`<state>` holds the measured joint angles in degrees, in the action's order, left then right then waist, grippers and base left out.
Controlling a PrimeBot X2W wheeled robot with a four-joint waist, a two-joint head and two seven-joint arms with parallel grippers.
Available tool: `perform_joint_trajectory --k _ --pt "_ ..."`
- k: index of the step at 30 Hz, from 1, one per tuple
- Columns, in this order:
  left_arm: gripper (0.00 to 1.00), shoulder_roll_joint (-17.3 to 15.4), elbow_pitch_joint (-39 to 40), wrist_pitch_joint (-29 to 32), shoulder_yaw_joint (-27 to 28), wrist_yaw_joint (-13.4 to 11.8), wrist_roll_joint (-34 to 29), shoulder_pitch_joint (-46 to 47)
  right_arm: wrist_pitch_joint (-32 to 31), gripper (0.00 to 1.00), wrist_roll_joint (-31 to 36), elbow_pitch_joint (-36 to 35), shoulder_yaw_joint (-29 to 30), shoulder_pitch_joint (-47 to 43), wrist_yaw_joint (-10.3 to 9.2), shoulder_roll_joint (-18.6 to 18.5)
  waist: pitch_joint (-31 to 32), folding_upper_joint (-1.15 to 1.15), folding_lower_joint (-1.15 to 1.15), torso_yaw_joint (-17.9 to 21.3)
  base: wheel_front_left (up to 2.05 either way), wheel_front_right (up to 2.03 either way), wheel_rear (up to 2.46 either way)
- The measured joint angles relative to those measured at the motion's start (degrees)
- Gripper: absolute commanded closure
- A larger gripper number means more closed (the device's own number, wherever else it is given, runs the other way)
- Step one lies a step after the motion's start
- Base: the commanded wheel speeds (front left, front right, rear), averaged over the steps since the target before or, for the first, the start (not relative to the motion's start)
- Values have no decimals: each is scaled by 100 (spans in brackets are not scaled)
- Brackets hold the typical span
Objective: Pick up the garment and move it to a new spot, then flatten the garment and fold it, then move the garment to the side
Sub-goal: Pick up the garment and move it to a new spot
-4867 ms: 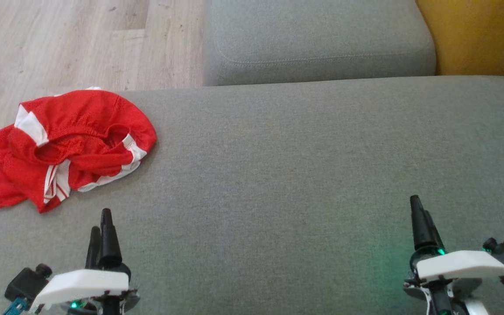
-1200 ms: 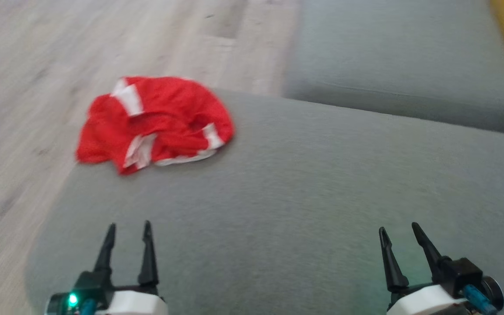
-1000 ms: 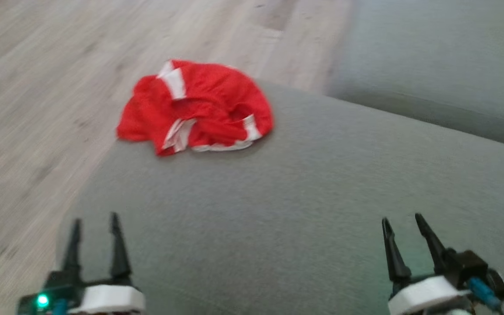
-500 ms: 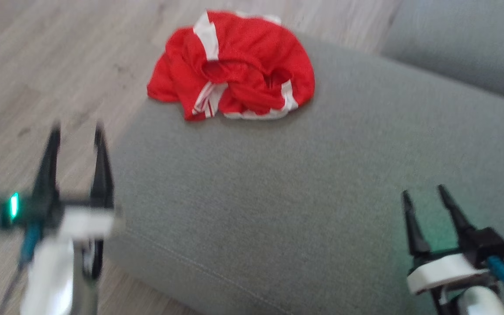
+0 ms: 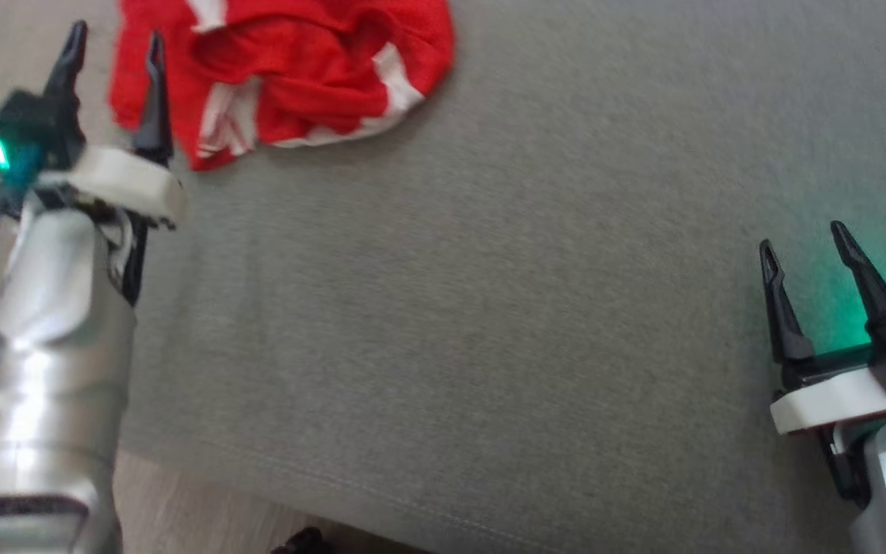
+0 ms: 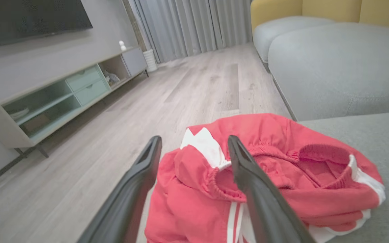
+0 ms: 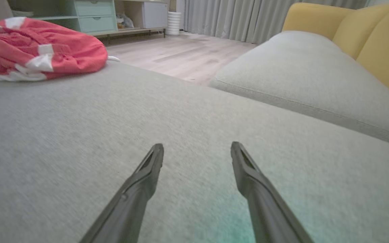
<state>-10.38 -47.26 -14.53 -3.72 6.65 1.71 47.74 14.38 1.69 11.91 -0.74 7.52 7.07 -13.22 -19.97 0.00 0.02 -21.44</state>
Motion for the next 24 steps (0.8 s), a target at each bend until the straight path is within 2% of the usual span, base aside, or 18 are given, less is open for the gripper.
perform_joint_trajectory --k 6,10,16,17,18,19,21,24 --pt "0 -38 -1227 92 0 41 33 818 35 0 20 -213 -42 65 3 -43 -547 0 -1 349 0 0 0" --pt "0 -147 -1807 141 16 -250 32 1025 65 0 42 -397 -85 171 4 -45 -835 0 -2 494 0 0 0" --pt "0 -196 -2148 75 12 -315 42 1318 119 0 67 -554 -285 286 4 -149 -1143 0 -3 576 0 0 0" --pt "22 -201 -2148 64 13 -315 56 1351 120 0 67 -565 -300 303 4 -155 -1176 0 -4 578 0 0 0" --pt "66 -208 -2143 29 12 -321 81 1379 120 0 67 -577 -311 324 4 -159 -1213 0 -4 580 0 0 0" --pt "100 -212 -2132 24 10 -348 81 1410 122 0 67 -583 -322 349 4 -165 -1249 0 -4 581 0 0 0" --pt "100 -211 -1957 16 -5 -433 78 1428 126 0 66 -616 -336 369 5 -177 -1296 0 -3 584 0 0 0" --pt "100 -235 -1207 15 -112 -569 -23 1419 125 0 59 -563 -378 391 5 -172 -1244 0 -2 601 0 0 0"
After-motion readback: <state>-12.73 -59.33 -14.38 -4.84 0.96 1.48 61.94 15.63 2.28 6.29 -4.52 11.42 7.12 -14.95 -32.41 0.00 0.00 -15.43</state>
